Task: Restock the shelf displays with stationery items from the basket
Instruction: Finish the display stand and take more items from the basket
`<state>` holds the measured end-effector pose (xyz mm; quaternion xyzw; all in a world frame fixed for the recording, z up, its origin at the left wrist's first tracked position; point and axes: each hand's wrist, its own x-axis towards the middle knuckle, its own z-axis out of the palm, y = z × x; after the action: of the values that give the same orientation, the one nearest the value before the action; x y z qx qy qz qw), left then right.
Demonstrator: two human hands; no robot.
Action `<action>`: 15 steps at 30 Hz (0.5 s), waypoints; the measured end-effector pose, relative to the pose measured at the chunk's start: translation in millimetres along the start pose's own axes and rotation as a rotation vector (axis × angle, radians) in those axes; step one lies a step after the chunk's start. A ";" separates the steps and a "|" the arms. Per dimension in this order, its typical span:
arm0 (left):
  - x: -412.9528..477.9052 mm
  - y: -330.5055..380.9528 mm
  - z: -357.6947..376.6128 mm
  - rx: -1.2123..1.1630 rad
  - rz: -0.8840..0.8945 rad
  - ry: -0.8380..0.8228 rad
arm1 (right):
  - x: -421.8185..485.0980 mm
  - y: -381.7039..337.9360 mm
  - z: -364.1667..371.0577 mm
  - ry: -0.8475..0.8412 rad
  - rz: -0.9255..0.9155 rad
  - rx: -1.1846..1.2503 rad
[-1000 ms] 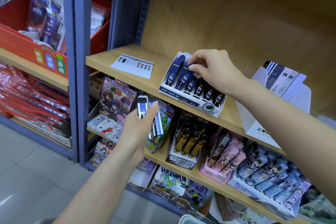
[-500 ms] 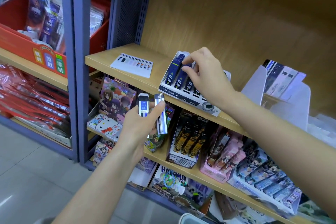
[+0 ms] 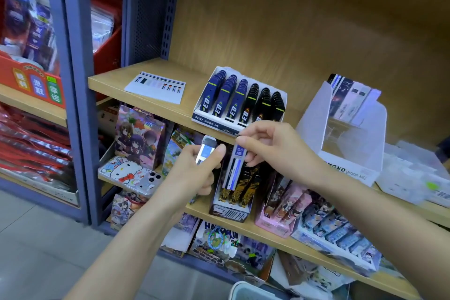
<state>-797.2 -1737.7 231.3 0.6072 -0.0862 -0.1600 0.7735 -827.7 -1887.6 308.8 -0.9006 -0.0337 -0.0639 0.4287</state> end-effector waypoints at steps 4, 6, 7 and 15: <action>2.3 0.5 20.4 -0.030 -0.015 0.009 | -15.3 5.1 -43.7 0.230 -0.002 0.036; 1.3 1.7 32.0 -0.013 0.014 -0.021 | -19.7 6.7 -69.4 0.387 -0.031 0.048; 0.4 2.0 37.5 0.010 0.034 -0.041 | -20.7 8.5 -82.7 0.466 -0.051 0.011; -3.6 2.2 81.5 0.121 0.119 -0.087 | -2.2 33.2 -161.3 0.868 -0.156 -0.362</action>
<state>-826.9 -1810.2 253.9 0.6393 -0.1651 -0.1345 0.7389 -839.9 -2033.8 383.7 -0.8457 0.0927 -0.4709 0.2332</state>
